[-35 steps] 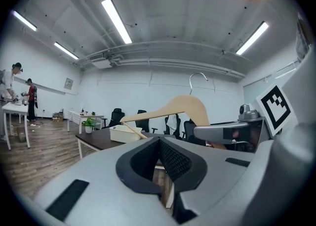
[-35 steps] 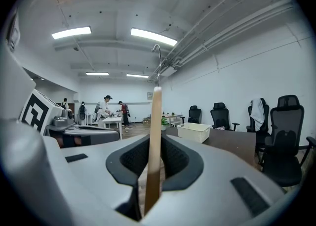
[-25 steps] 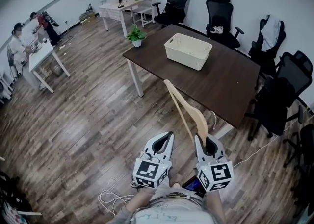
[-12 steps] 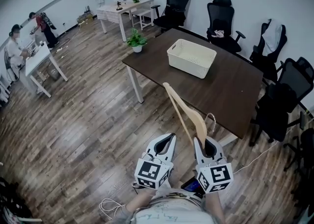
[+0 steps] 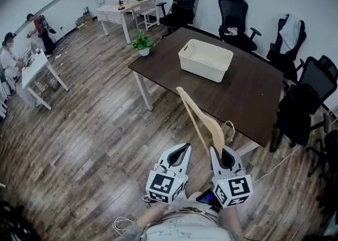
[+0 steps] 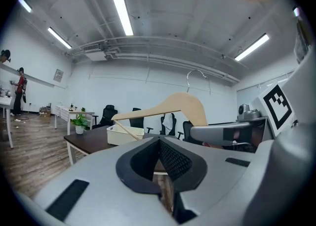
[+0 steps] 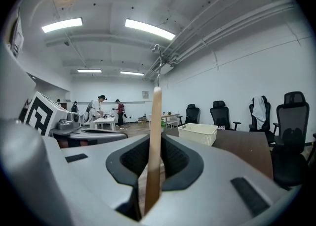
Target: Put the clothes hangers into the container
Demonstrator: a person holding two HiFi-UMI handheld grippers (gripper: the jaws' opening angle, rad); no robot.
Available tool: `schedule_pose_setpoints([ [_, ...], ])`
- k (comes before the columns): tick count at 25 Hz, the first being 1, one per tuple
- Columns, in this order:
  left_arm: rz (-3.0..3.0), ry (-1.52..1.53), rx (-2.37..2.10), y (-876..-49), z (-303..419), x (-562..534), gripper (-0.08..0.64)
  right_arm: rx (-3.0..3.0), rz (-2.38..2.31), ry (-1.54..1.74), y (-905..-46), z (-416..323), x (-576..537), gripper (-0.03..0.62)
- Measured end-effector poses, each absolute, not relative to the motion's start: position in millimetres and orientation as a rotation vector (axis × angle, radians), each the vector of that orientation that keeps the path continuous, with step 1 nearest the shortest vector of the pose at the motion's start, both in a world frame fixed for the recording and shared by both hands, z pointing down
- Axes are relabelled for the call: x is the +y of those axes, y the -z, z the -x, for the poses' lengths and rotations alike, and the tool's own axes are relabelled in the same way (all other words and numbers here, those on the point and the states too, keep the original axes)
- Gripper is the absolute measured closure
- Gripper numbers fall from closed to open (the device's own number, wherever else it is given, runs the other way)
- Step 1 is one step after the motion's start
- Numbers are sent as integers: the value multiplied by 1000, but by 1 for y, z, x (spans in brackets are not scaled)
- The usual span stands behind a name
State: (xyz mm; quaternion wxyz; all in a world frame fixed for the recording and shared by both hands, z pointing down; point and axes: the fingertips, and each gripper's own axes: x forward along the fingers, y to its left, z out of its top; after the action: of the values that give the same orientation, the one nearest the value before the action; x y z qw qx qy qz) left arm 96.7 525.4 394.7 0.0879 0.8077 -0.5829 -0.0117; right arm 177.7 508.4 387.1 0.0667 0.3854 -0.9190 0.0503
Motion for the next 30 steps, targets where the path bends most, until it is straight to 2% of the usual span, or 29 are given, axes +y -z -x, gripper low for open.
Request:
schedule_pose_setpoints([
  [14, -2357, 69, -1781, -394, -70, 506, 549, -2756, -1101, -158, -389, -155, 487, 532],
  [30, -2345, 53, -1804, -389, -64, 409, 549, -2798, -1002, -195, -389, -132, 390, 532],
])
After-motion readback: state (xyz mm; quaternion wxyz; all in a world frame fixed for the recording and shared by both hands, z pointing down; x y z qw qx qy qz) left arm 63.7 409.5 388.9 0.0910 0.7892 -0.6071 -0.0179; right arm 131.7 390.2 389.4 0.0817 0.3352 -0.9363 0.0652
